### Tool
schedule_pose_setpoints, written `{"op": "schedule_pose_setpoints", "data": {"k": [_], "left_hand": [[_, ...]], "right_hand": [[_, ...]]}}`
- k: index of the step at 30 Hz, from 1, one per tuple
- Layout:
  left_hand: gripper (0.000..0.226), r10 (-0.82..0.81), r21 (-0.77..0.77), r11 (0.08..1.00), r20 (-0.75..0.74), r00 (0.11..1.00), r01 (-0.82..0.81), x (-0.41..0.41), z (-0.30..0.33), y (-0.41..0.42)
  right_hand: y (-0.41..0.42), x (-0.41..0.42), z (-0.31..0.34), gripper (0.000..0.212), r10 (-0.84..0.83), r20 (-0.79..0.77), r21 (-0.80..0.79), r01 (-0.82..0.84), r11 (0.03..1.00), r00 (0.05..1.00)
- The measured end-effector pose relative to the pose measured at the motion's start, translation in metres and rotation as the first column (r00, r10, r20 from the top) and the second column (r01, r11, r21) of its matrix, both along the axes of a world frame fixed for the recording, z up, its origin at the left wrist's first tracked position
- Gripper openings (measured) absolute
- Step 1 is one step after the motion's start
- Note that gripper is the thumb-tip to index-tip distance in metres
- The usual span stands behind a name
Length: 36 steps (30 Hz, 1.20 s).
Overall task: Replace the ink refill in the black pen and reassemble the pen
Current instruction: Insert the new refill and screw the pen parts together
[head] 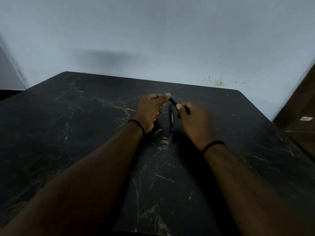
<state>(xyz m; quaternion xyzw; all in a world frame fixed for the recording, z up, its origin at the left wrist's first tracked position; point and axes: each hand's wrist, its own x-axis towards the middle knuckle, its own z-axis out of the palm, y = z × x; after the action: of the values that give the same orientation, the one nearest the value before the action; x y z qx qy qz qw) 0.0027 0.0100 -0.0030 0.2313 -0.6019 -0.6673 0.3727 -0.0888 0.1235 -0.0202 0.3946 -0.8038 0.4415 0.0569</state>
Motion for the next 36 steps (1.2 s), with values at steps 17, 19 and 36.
{"op": "schedule_pose_setpoints", "data": {"k": [17,19,36], "left_hand": [[0.018,-0.008,-0.009,1.000,-0.025,1.000,0.008,-0.0011,-0.0011,0.0008],[0.016,-0.011,-0.020,1.000,-0.014,1.000,0.011,-0.0009,-0.0014,0.0002],[0.016,-0.007,0.006,1.000,-0.020,1.000,0.007,-0.0045,-0.0044,-0.0028]], "right_hand": [[0.0009,0.0012,0.0006,0.017,-0.008,0.072,-0.097,0.015,0.995,0.997],[0.0025,0.0007,-0.0004,0.019,-0.027,0.040,-0.101,0.031,0.994,0.999],[0.0060,0.0025,0.0029,0.036,-0.016,-0.048,-0.005,0.016,1.000,0.999]]}}
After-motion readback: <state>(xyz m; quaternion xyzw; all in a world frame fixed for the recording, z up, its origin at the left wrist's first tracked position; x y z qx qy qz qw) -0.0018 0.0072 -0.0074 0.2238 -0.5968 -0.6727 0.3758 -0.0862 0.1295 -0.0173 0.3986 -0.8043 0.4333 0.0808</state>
